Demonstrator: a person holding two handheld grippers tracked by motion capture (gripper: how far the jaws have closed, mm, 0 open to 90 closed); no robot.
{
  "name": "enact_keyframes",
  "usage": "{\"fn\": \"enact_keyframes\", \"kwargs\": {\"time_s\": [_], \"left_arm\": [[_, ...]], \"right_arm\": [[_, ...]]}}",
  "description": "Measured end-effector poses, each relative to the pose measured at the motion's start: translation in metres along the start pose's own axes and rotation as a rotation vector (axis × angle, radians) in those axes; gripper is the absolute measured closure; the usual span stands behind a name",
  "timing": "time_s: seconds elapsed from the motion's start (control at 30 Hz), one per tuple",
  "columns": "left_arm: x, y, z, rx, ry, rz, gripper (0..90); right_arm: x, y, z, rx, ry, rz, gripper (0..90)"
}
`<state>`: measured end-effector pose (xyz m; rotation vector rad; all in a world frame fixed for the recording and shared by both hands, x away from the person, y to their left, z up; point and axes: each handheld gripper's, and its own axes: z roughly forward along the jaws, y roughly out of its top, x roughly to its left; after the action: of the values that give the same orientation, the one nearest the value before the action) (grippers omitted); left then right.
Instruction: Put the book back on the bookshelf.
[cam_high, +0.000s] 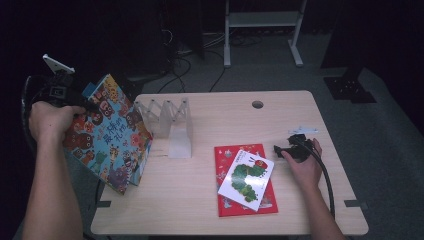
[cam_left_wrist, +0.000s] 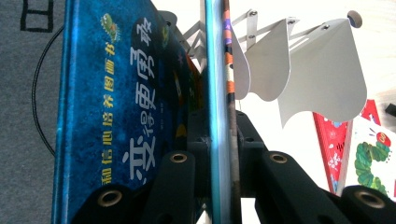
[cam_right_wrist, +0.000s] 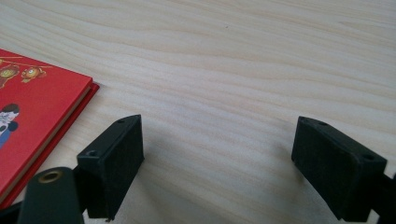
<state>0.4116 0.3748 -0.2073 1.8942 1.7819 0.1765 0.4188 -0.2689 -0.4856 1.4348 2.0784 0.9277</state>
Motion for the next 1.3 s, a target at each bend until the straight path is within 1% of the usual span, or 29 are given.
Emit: {"fn": "enact_keyframes", "kwargs": {"time_s": [0.23,0.47,0.57,0.73,0.8,0.87,0.9,1.03,1.1,1.23,1.3], "left_arm": [[0.0,-0.003,0.004,-0.013,0.001,-0.011,80.3],[-0.008,-0.003,0.01,-0.016,0.019,0.002,80.3],[-0.01,-0.003,0.013,-0.022,0.025,-0.002,80.3],[-0.012,-0.006,0.014,-0.027,0.032,-0.009,80.3],[-0.014,-0.007,0.014,-0.028,0.036,-0.004,80.3],[-0.014,-0.007,0.014,-0.019,0.03,-0.003,80.5],[-0.013,-0.007,0.013,-0.024,0.034,-0.003,80.5],[-0.007,-0.007,0.008,-0.028,0.023,-0.025,80.6],[-0.006,-0.008,0.008,-0.031,0.023,-0.031,80.6],[-0.012,-0.011,0.011,-0.038,0.039,-0.008,80.0],[-0.014,-0.014,0.013,-0.041,0.042,-0.005,80.0]], "right_arm": [[0.0,0.0,0.0,0.0,0.0,-0.001,15.5],[0.0,0.0,0.0,0.0,-0.001,-0.001,15.5],[0.0,0.0,0.0,0.0,-0.001,-0.001,15.6],[0.0,0.0,0.0,0.0,0.0,-0.001,15.6],[0.0,0.0,0.0,0.0,0.0,-0.001,15.6],[0.0,0.0,0.0,0.0,0.0,-0.002,15.7],[0.0,0.0,0.0,0.0,0.0,-0.002,15.7],[0.0,0.0,0.0,0.0,0.0,-0.002,15.7],[0.0,0.0,0.0,0.0,0.001,-0.003,15.7],[0.0,0.0,0.0,-0.001,0.003,-0.005,15.7],[0.0,0.0,0.0,-0.001,0.003,-0.005,15.7]]}}
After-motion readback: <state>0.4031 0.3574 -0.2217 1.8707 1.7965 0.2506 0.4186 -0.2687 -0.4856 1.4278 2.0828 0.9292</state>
